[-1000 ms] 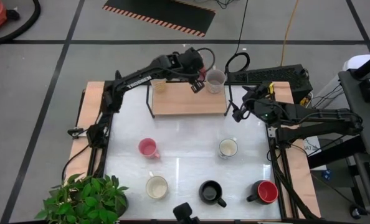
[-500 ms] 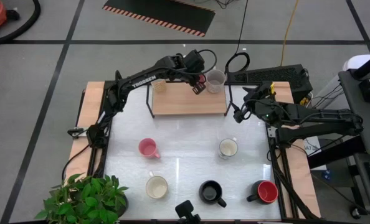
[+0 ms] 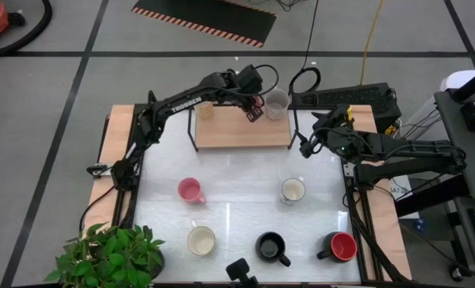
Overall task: Place coffee mugs
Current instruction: Put the brown mug on the shelf
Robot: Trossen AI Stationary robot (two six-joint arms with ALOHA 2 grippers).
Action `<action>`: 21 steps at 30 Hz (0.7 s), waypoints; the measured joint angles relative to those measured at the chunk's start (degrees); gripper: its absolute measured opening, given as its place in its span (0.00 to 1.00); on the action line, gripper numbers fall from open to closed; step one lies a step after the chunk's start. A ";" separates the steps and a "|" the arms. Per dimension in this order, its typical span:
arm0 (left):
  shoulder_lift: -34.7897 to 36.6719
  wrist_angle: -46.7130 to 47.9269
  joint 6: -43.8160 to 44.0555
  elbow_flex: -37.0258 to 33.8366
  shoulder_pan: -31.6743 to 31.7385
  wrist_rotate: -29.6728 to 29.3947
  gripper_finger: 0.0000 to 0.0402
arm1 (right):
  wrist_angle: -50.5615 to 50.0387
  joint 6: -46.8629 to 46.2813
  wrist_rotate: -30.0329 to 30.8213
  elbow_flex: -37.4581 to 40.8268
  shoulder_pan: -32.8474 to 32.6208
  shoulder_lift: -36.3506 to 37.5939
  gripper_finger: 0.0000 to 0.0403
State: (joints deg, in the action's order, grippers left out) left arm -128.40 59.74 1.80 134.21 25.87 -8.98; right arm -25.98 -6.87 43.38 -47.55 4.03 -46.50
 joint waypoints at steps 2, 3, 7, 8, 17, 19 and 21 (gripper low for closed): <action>-0.43 -0.34 0.00 -0.31 -0.12 0.32 0.09 | 0.00 0.00 0.00 0.00 0.00 0.00 0.98; -0.56 -0.73 0.00 -0.53 -0.17 0.45 0.09 | 0.01 -0.01 0.00 0.00 0.00 0.00 0.98; -0.76 -3.10 0.00 -2.92 -0.24 0.64 0.09 | 0.00 -0.30 -0.07 0.00 0.00 0.00 0.98; -0.76 -3.76 0.00 -3.45 -0.24 0.57 0.09 | 0.02 -0.40 -0.09 0.00 0.00 0.00 0.98; -1.39 -4.71 -0.13 -3.61 -0.22 1.17 0.09 | 0.01 -0.41 -0.13 0.00 0.00 0.00 0.98; -1.39 -4.68 -0.13 -3.61 -0.22 1.57 0.10 | 0.02 -0.42 -0.13 0.00 0.00 0.00 0.98; -1.39 -5.75 -0.30 -3.61 -0.22 1.78 0.13 | 0.02 -0.40 -0.13 0.00 0.00 0.00 0.98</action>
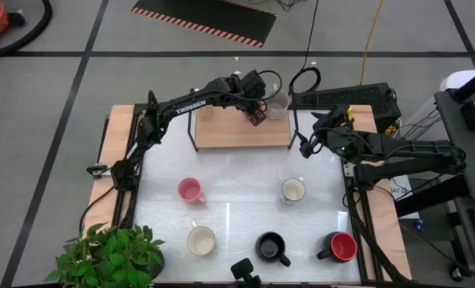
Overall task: Place coffee mugs
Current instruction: Put the brown mug on the shelf
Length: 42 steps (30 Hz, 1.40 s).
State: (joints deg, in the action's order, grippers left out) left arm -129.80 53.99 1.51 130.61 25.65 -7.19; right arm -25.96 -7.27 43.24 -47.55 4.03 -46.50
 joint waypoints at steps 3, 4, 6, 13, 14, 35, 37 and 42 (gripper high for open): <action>0.02 -1.12 -0.07 0.07 0.00 0.14 0.20 | 0.02 0.00 0.00 0.00 0.00 0.00 0.98; 0.02 -1.43 -0.09 0.09 -0.02 0.12 0.22 | 0.03 0.00 0.00 0.00 0.00 0.00 0.98; 0.02 -1.28 -0.06 0.09 -0.07 0.15 0.26 | 0.29 0.05 0.00 0.00 0.00 0.00 0.98; 0.40 -2.06 0.12 0.09 0.00 0.08 0.32 | 0.46 0.30 -0.01 0.00 0.00 0.00 0.98; 0.54 -2.36 -0.08 0.09 0.00 -0.06 0.32 | 0.46 0.34 -0.01 0.00 0.00 0.00 0.98; 7.17 7.57 -4.01 -8.40 -8.99 -5.47 0.32 | -1.73 -1.05 -0.07 2.62 -0.02 0.20 0.98; 7.03 4.54 -4.46 -12.48 -9.99 -5.70 0.32 | -1.73 -1.07 -0.07 2.64 -0.02 0.22 0.98; 7.16 -8.01 -8.41 -22.34 -10.43 -11.16 0.32 | -1.70 -1.05 -0.07 2.67 -0.02 0.22 0.98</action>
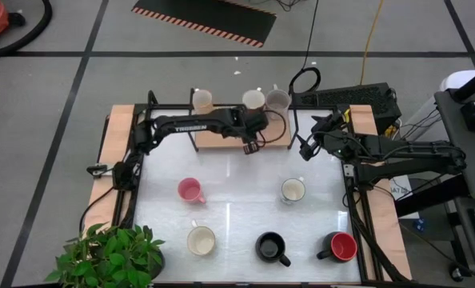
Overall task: Place coffee mugs
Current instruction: Put the brown mug on the shelf
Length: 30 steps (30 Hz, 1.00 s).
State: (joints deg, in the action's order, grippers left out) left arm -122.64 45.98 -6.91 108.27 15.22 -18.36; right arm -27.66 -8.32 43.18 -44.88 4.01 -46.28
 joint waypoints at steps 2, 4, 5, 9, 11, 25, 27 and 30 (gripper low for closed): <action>-0.08 -1.06 -0.24 -1.66 0.01 -2.20 0.32 | 0.00 0.00 0.02 0.00 0.00 0.00 0.98; 0.10 -3.29 -0.80 -3.14 0.53 -2.74 0.32 | 0.07 0.05 0.02 0.00 0.00 0.00 0.98; 0.14 -3.91 -0.90 -3.72 0.94 -2.73 0.32 | 0.32 0.32 0.02 0.02 0.00 0.00 0.98; 0.12 -9.61 -2.15 -6.95 3.13 -2.83 0.32 | 2.83 1.90 0.04 0.02 0.00 0.00 0.98; 0.12 -12.20 -2.73 -8.17 4.10 -2.96 0.32 | 3.49 2.13 0.03 0.02 0.00 0.00 0.98; 0.08 -20.98 -5.62 -10.36 5.89 -2.69 0.32 | 4.31 3.45 0.17 0.02 0.00 0.00 0.98; 0.08 -22.06 -5.93 -10.36 6.12 -2.72 0.32 | 4.29 3.45 0.17 0.02 0.00 0.00 0.98; 0.08 -22.04 -5.93 -10.36 6.40 -2.72 0.32 | 4.28 3.45 0.17 0.02 0.00 0.00 0.98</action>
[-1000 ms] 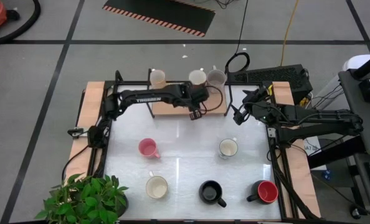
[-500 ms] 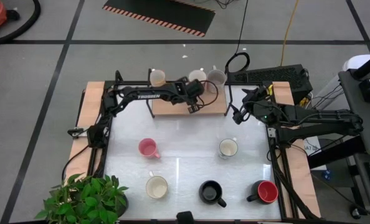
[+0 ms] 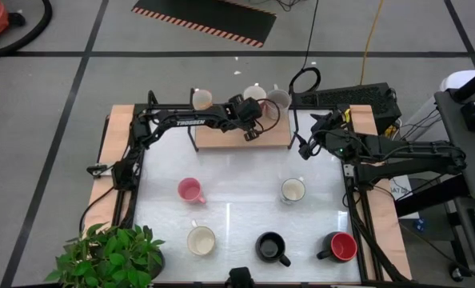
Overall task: Place coffee mugs
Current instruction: Put the brown mug on the shelf, then put the orange mug on the shelf
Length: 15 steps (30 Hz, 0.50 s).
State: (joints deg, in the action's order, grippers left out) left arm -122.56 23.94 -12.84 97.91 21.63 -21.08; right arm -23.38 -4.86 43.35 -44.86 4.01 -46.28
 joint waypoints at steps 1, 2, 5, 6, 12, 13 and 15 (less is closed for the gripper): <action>0.00 0.24 0.00 0.00 0.03 0.00 0.32 | 0.00 0.00 0.00 0.00 0.01 0.00 0.98; 0.00 0.65 0.00 0.00 0.04 0.00 0.32 | 0.00 0.00 0.00 0.00 0.00 0.00 0.98; 0.00 1.87 0.04 0.00 -0.06 -0.02 0.32 | 0.00 0.00 -0.02 0.00 0.01 0.00 0.98; 0.02 2.56 0.10 0.00 -0.27 -0.03 0.32 | -0.02 0.00 -0.02 0.00 0.00 0.00 0.98; 3.22 7.65 1.98 0.01 -3.57 -0.04 0.32 | -0.03 0.46 -0.07 0.02 0.00 0.00 0.98; 4.24 8.10 2.30 0.02 -4.27 -0.02 0.32 | -0.01 0.62 -0.07 0.02 0.01 0.00 0.98; 6.05 10.56 2.62 0.02 -5.84 -0.02 0.32 | -0.04 1.03 -0.26 0.02 0.00 0.00 0.98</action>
State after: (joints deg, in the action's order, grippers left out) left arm -116.51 34.50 -10.22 97.93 15.79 -21.10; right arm -23.42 -3.84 43.09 -44.84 4.01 -46.28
